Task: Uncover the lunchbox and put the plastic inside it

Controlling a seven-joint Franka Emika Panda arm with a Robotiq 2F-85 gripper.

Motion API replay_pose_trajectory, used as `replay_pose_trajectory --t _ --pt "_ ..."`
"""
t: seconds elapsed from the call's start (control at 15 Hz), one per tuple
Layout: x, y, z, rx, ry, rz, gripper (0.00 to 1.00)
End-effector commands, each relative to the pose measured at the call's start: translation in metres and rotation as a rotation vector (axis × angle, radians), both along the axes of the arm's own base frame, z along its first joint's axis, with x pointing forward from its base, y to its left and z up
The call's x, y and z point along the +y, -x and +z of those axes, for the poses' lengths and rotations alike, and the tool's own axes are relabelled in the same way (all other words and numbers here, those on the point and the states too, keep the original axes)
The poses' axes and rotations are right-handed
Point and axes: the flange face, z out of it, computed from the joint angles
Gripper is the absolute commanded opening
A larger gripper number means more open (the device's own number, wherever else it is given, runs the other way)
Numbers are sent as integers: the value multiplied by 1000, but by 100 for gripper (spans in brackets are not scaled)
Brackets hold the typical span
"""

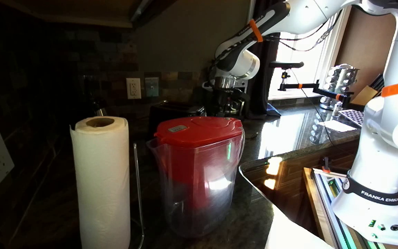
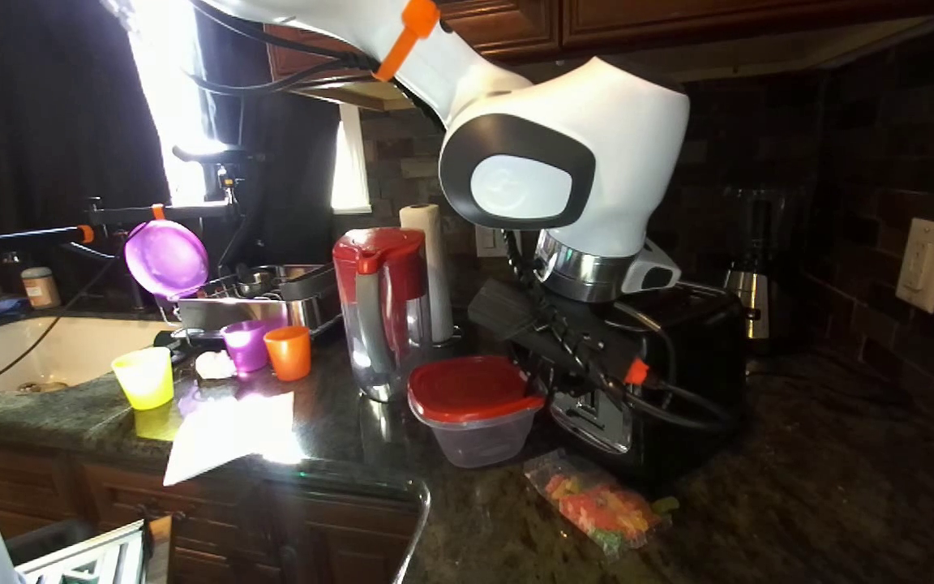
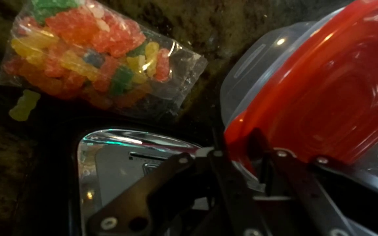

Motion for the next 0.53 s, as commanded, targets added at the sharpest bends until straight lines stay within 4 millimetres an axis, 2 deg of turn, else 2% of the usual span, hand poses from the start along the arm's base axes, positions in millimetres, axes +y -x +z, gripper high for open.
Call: replay_pose_trajectory --t 0.0,0.47 --pt "-5 5 7 3 -28 -12 6" --pt "-16 19 25 68 -94 2 6"
